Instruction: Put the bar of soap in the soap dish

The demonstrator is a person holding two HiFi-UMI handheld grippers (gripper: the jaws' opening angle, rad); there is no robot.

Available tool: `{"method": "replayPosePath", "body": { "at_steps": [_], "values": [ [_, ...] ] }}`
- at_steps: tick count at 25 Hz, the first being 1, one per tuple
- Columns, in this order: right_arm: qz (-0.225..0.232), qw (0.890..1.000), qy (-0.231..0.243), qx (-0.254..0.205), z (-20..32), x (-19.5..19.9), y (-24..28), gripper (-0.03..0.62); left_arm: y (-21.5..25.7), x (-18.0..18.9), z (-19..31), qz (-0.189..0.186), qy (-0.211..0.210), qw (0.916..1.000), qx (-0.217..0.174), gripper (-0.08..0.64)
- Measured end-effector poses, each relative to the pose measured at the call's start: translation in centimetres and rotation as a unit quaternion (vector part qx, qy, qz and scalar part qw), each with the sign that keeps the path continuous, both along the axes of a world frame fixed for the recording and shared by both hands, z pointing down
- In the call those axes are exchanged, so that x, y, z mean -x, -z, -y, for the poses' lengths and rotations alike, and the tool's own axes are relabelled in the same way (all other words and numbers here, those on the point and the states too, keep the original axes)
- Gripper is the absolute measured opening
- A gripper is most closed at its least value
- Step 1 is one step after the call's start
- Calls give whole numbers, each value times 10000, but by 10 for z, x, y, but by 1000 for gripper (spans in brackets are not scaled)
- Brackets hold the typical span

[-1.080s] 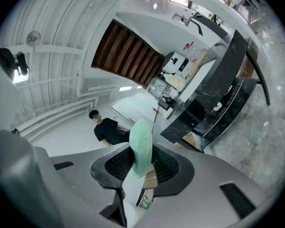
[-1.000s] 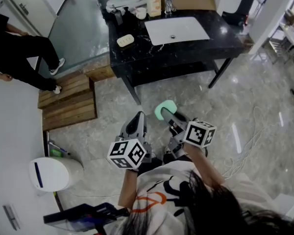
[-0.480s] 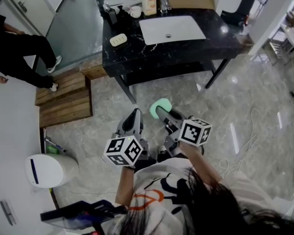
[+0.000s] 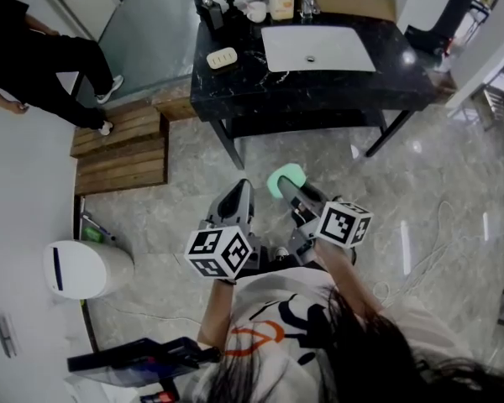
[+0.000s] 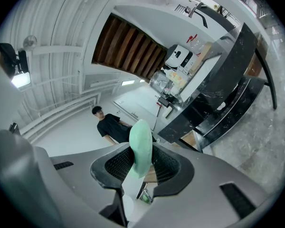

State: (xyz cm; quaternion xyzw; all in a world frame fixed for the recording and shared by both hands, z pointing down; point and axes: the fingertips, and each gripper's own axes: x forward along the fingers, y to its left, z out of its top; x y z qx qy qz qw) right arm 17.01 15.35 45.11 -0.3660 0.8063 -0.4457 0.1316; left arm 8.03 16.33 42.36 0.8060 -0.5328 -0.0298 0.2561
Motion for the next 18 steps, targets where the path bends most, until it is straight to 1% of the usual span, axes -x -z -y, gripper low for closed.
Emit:
{"method": "replayPosePath", "body": {
  "at_steps": [4, 10, 12, 15, 18],
  "values": [
    [56, 10000, 44, -48, 8, 4, 2, 114, 0, 6, 6, 37, 58, 10000, 9, 2],
    [78, 9999, 12, -89, 8, 4, 4, 114, 2, 4, 8, 16, -41, 10000, -60, 2],
    [51, 10000, -29, -67, 20, 9, 5, 112, 4, 9, 23, 0, -91, 9999, -59, 2],
    [15, 9999, -121, -16, 52, 22, 7, 112, 7, 23, 58, -28, -201, 9998, -35, 2],
    [-9, 9999, -130, -8, 73, 39, 7, 114, 7, 42, 79, -53, -200, 9998, -46, 2]
  ]
}}
